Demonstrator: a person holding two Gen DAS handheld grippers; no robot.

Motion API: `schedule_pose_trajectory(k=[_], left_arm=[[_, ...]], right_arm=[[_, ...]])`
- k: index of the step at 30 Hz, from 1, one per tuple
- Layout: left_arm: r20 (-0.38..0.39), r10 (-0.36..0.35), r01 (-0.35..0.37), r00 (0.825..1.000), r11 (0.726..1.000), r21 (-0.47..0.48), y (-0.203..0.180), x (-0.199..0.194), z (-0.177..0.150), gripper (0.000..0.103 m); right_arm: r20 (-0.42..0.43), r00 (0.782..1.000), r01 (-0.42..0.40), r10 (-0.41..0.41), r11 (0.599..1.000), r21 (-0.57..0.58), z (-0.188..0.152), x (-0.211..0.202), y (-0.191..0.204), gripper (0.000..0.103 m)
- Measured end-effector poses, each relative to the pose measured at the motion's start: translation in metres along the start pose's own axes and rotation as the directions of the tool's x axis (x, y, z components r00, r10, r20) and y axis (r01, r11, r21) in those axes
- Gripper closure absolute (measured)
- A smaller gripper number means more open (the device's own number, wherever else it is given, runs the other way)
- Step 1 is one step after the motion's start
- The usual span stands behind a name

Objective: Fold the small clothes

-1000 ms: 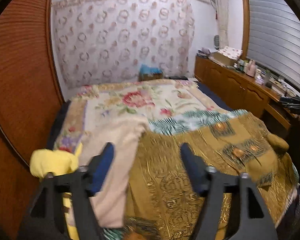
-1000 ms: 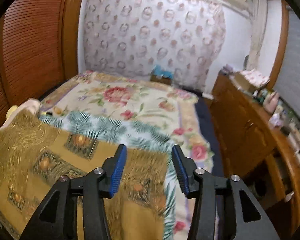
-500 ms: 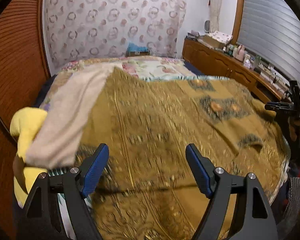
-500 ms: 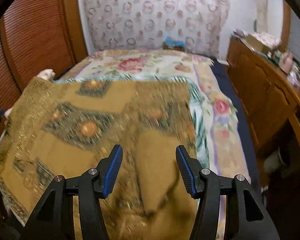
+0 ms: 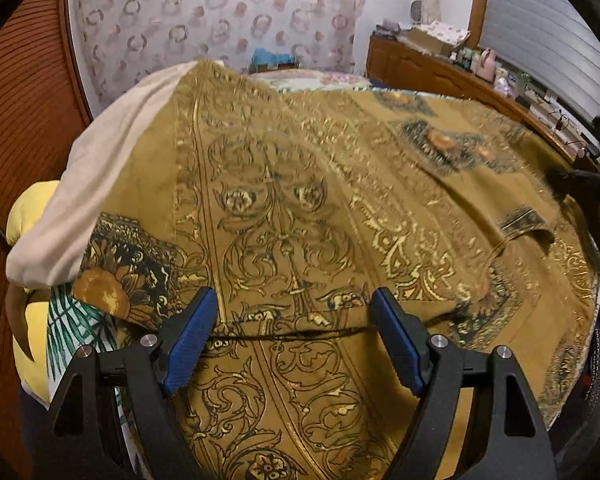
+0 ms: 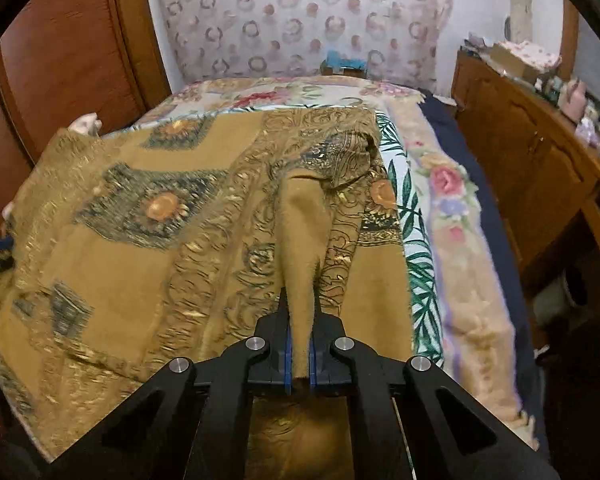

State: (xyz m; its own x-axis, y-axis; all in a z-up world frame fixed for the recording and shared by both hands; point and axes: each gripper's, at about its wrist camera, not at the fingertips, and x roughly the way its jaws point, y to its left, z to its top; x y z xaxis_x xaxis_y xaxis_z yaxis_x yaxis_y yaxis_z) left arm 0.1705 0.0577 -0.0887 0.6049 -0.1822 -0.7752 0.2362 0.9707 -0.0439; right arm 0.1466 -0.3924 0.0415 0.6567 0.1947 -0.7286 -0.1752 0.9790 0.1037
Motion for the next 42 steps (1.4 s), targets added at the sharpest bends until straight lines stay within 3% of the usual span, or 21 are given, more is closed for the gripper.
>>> schedule_pose_trajectory(k=[3, 15, 20, 29, 32, 35, 38, 40, 42], left_arm=[[0.000, 0.025, -0.025, 1.000, 0.999, 0.031, -0.006, 0.002, -0.001, 0.023], [-0.010, 0.029, -0.028, 1.000, 0.999, 0.038, -0.008, 0.005, 0.002, 0.017], [-0.009, 0.031, -0.031, 0.999, 0.999, 0.040, -0.008, 0.005, 0.002, 0.017], [-0.018, 0.025, -0.024, 1.000, 0.999, 0.047, -0.009, 0.001, -0.002, 0.017], [0.046, -0.033, 0.032, 0.998, 0.999, 0.025, -0.002, -0.025, -0.005, 0.018], [0.111, 0.015, -0.014, 0.994, 1.000, -0.007, 0.012, -0.051, -0.007, 0.019], [0.132, 0.063, -0.058, 0.989, 0.997, -0.043, 0.031, -0.064, -0.008, 0.028], [0.124, 0.081, -0.073, 0.989, 0.995, -0.069, 0.044, -0.064, -0.010, 0.047], [0.108, 0.107, -0.098, 0.988, 0.991, -0.088, 0.054, -0.060, -0.012, 0.053]], right_arm=[[0.014, 1.000, 0.005, -0.006, 0.999, 0.048, -0.002, -0.016, -0.009, 0.098], [0.045, 0.997, 0.067, -0.066, 0.998, -0.012, -0.037, 0.012, 0.013, 0.098], [0.049, 0.998, 0.036, -0.037, 0.999, 0.010, -0.038, 0.022, 0.013, 0.098], [0.048, 0.997, 0.052, -0.052, 0.999, -0.001, -0.035, 0.030, 0.017, 0.098], [0.048, 0.998, 0.050, -0.050, 0.999, 0.000, -0.035, 0.030, 0.016, 0.098], [0.048, 0.998, 0.052, -0.052, 0.999, -0.001, -0.035, 0.030, 0.017, 0.098], [0.047, 0.997, 0.054, -0.054, 0.999, -0.002, -0.035, 0.031, 0.017, 0.098], [0.047, 0.997, 0.054, -0.054, 0.999, -0.002, -0.035, 0.031, 0.017, 0.098], [0.047, 0.997, 0.055, -0.055, 0.998, -0.003, -0.035, 0.031, 0.017, 0.098]])
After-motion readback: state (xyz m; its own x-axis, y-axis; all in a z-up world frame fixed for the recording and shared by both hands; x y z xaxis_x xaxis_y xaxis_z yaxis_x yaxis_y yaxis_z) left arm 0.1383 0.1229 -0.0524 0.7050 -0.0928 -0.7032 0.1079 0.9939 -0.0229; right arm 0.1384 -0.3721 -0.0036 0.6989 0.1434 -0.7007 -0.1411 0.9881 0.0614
